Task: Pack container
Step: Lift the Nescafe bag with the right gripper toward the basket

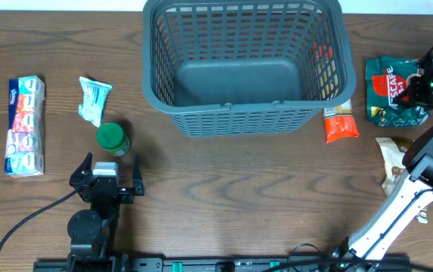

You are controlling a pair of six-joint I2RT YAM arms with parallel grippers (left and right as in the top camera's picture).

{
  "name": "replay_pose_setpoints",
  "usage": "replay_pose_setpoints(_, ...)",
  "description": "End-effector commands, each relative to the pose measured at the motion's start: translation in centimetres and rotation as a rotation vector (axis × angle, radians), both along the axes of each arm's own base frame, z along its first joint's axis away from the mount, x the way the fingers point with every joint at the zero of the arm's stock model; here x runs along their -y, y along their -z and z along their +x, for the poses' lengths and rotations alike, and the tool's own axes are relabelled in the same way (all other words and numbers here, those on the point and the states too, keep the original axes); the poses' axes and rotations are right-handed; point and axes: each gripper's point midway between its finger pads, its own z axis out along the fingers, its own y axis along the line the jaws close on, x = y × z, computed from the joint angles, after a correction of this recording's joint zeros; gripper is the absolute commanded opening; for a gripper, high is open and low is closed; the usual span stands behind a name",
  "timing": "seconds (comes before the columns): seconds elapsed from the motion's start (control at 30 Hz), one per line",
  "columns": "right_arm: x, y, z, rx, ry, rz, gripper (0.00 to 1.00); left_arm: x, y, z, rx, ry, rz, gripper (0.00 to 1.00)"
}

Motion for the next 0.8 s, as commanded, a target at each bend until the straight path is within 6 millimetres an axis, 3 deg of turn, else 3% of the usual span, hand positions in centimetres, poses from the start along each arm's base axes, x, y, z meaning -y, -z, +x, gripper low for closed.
replay_pose_setpoints(0.0, -3.0, 6.3, -2.2, -0.153, 0.037, 0.142, 0.02, 0.0, 1.4, 0.0, -0.031, 0.0, 0.007, 0.99)
replay_pose_setpoints(0.17, -3.1, 5.8, -2.0, -0.147, 0.078, 0.151, 0.02, 0.0, 1.4, 0.0, -0.031, 0.0, 0.007, 0.99)
replay_pose_setpoints(0.33, -2.6, 3.8, -1.3, -0.102, 0.088, 0.125, 0.01, 0.0, 1.4, 0.0, -0.031, 0.0, 0.007, 0.99)
replay_pose_setpoints(0.57, -1.5, -2.7, 0.9, 0.045, 0.11, 0.055, 0.01, 0.0, 1.4, 0.0, -0.031, 0.0, 0.007, 0.99)
replay_pose_setpoints(0.77, -1.1, -10.2, 2.0, 0.202, 0.108, -0.03, 0.01, 0.0, 1.4, 0.0, -0.031, 0.0, 0.007, 0.99)
